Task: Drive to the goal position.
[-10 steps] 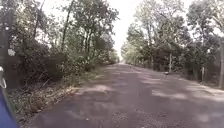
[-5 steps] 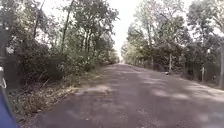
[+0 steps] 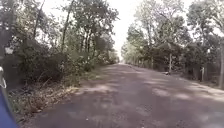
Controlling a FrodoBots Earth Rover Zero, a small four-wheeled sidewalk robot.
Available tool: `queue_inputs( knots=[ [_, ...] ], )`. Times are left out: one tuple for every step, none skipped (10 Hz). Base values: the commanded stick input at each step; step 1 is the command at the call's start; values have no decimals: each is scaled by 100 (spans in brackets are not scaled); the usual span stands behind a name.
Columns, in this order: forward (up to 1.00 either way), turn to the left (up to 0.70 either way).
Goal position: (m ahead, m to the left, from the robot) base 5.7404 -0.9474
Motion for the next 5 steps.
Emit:
queue_inputs(
  knots=[
    [4,0],
    [4,0],
    [4,0],
    [4,0],
    [0,0]
  ],
)
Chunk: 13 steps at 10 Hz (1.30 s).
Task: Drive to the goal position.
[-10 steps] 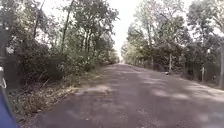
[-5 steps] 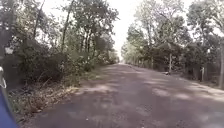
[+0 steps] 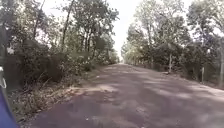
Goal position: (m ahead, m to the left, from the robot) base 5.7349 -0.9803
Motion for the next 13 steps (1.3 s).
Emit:
queue_inputs(
  knots=[
    [4,0],
    [0,0],
    [0,0],
    [2,0],
    [1,0],
    [2,0],
    [4,0],
    [4,0],
    [4,0],
    [3,0],
    [1,0],
    [4,0],
    [4,0]
  ],
)
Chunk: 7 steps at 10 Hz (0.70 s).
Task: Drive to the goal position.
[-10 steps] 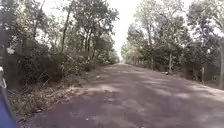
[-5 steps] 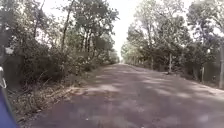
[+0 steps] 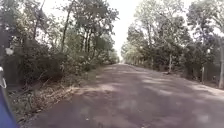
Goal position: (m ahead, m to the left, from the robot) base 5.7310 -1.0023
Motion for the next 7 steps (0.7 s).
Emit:
queue_inputs(
  knots=[
    [4,0],
    [2,0],
    [4,0],
    [2,0],
    [0,0],
    [0,0],
    [3,0]
  ],
)
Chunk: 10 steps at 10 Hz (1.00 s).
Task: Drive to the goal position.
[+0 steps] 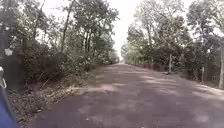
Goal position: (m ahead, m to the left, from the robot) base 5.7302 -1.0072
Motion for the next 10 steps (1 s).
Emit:
queue_inputs(
  knots=[
    [0,0],
    [0,0],
    [0,0],
    [2,0],
    [4,0],
    [4,0],
    [3,0],
    [1,0],
    [3,0],
    [4,0]
  ],
)
